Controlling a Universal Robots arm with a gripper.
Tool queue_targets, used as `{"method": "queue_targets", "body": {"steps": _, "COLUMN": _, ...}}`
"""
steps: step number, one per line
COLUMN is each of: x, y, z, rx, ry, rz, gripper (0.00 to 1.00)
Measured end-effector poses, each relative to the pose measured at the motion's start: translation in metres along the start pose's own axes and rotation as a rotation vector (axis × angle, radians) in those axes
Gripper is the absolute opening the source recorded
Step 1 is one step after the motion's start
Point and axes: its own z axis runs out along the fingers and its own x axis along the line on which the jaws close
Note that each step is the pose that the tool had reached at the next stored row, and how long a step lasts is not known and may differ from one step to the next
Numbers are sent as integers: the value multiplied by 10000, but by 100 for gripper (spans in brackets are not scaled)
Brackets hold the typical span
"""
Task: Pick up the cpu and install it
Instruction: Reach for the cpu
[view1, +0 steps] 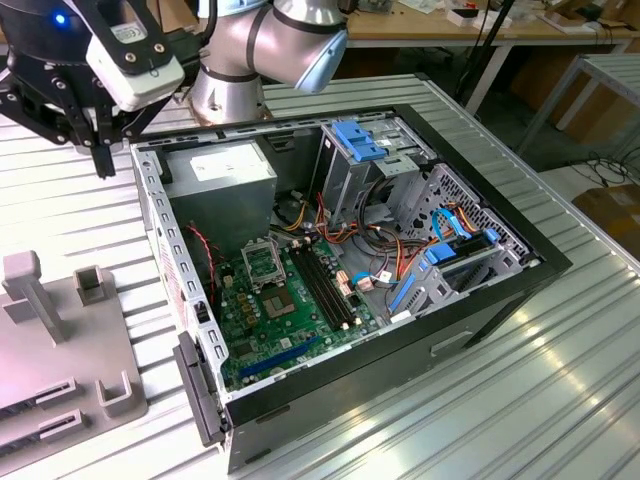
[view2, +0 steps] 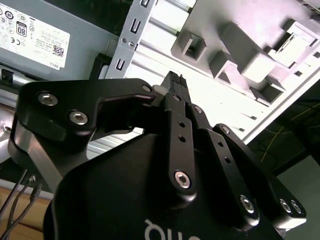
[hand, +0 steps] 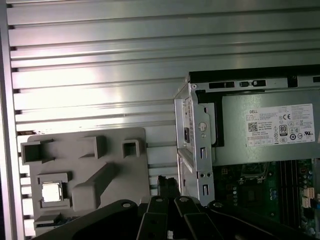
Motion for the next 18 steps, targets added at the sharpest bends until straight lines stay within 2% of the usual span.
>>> {"method": "queue_targets", "body": {"steps": 18, "x": 201, "y": -15, "z": 9, "rx": 14, "ry": 187, "rz": 8, "gripper": 11}}
